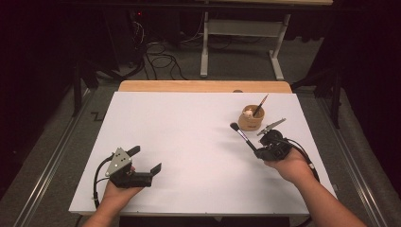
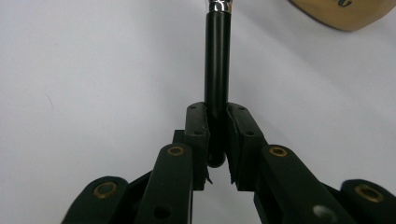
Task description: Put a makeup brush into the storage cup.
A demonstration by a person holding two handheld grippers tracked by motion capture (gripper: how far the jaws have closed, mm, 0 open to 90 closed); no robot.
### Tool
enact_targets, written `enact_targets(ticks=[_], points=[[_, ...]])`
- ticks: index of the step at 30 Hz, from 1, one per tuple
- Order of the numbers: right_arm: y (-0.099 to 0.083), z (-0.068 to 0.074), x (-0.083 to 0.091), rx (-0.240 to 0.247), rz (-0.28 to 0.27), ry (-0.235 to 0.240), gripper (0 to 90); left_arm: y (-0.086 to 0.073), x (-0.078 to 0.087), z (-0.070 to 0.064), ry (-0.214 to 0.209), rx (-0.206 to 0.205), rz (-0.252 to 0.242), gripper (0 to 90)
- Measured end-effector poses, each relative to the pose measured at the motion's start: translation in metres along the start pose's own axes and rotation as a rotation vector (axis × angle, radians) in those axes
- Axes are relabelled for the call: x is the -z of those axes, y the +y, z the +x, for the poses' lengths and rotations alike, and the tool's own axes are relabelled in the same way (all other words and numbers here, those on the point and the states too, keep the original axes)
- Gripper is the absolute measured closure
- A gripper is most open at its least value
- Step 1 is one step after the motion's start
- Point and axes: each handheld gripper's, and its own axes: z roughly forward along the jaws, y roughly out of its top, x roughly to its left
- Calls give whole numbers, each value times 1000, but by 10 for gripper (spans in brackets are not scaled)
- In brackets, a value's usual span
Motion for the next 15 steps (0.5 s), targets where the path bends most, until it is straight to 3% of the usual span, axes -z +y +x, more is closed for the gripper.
enact_targets(ticks=[15], points=[[-14,8,-2,-35,-248,8,813,-1,-1,1,7,12,-2,2]])
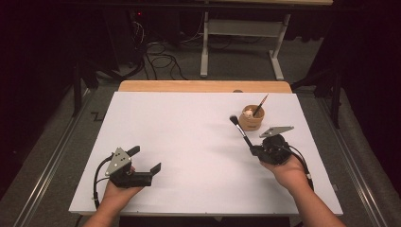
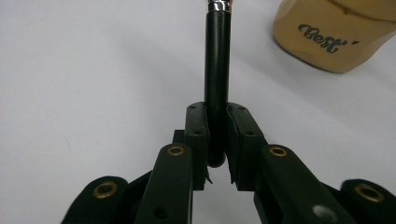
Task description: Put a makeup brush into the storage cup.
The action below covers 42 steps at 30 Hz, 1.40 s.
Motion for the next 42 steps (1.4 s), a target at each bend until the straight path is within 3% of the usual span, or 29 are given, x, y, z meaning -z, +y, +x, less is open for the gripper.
enact_targets(ticks=[9,25,42], points=[[-12,-1,2,-36,-141,-12,813,-1,0,1,5,10,1,2],[-35,11,6,-28,-367,-39,813,-4,-3,1,19,28,9,2],[-47,10,16,-47,-470,-27,813,-3,-3,0,41,50,-7,2]])
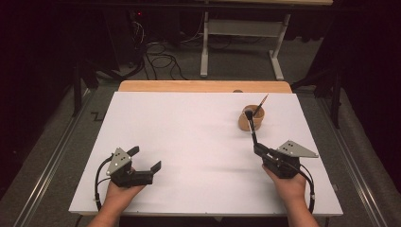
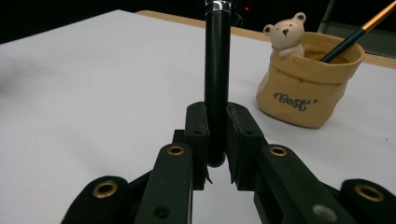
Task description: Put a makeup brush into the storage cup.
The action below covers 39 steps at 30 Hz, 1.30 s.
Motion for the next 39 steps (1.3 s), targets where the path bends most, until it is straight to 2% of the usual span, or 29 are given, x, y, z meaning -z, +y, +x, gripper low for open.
enact_targets(ticks=[6,11,16,21,26,29,31,32,39], points=[[4,1,0,-3,-19,21,813,1,1,-1,-9,11,-7,2],[18,7,-3,36,-19,36,813,2,0,-3,-33,-2,-2,6],[34,14,-11,72,-50,59,813,2,-1,-5,-36,-8,5,3],[30,24,-20,77,-80,92,813,3,-1,-8,-34,-8,0,2],[28,34,-21,112,-80,105,813,6,-2,-11,-38,-6,-1,2],[27,36,-19,87,-97,120,813,7,-2,-13,-50,-4,6,3],[26,36,-19,93,-108,121,812,7,-3,-15,-57,-7,7,3],[25,36,-19,88,-111,126,813,8,-3,-16,-55,-21,13,4],[21,36,-21,77,-111,133,812,14,-6,-22,-64,-17,0,4]])
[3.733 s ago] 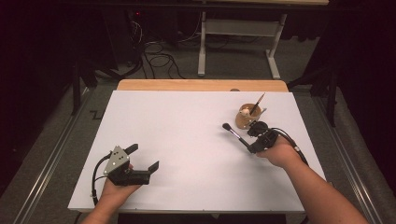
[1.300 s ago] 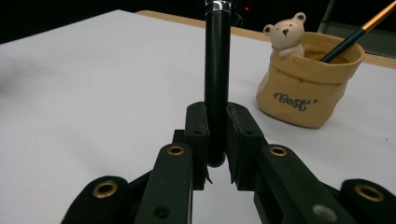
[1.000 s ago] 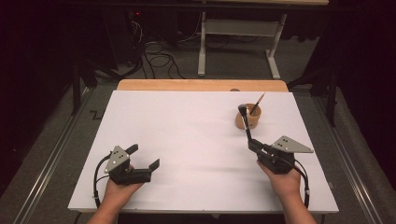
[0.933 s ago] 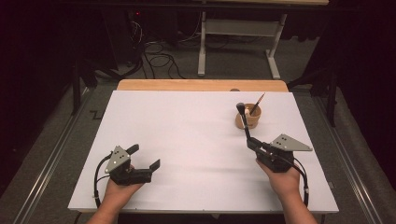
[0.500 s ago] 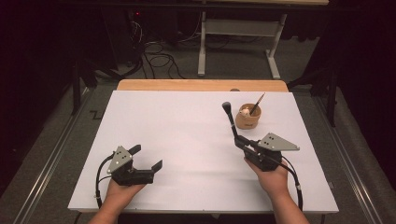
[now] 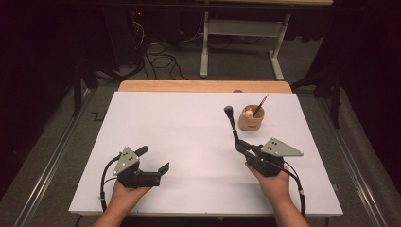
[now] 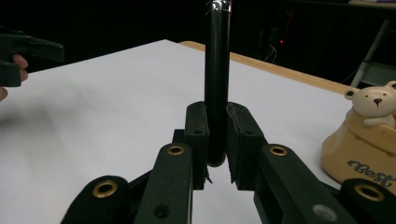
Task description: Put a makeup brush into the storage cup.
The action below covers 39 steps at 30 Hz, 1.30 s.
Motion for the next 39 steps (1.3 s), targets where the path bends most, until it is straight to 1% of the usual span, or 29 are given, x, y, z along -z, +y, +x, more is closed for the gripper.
enact_targets(ticks=[1,4,5,7,8,9,12,16,17,18,21,22,23,25,27,33,34,35,36,39], points=[[-1,0,0,-5,3,1,812,1,-2,-1,-3,-2,-2,5],[-1,0,1,1,3,-3,812,4,-6,-3,-7,-6,-2,5],[-1,0,2,5,-3,-2,812,6,-7,-4,-12,-8,-1,4],[-1,0,4,-4,-6,-8,812,8,-10,-5,-15,-8,-2,6],[-1,0,4,-1,-12,-3,812,10,-11,-7,-20,-5,-7,9],[-2,-1,5,4,-10,-10,812,11,-12,-8,-25,-10,-4,11],[-1,0,4,2,-10,-11,812,15,-16,-12,-38,-20,-1,18],[-1,1,4,5,-21,-4,812,20,-21,-18,-52,-16,-10,24],[-1,2,3,1,-23,-4,812,21,-22,-19,-56,-15,-13,24],[0,3,3,7,-18,-9,812,23,-24,-21,-56,-17,-16,24],[-1,5,1,10,-23,2,812,27,-27,-24,-62,-25,-20,25],[-1,6,1,0,-18,-1,812,30,-28,-26,-63,-27,-24,25],[0,6,0,9,-19,3,812,31,-29,-27,-65,-30,-24,26],[0,8,-1,6,-24,11,812,34,-31,-30,-69,-34,-24,27],[0,9,-3,16,-23,16,812,37,-34,-34,-74,-37,-28,26],[0,13,-7,18,-19,26,812,45,-39,-41,-87,-39,-39,31],[0,13,-7,27,-17,25,812,46,-40,-43,-89,-40,-40,32],[0,14,-7,21,-14,28,812,47,-41,-44,-93,-40,-41,33],[0,15,-8,32,-20,32,812,49,-42,-45,-95,-41,-41,34],[0,16,-8,28,-17,33,812,52,-45,-49,-105,-43,-47,36]])
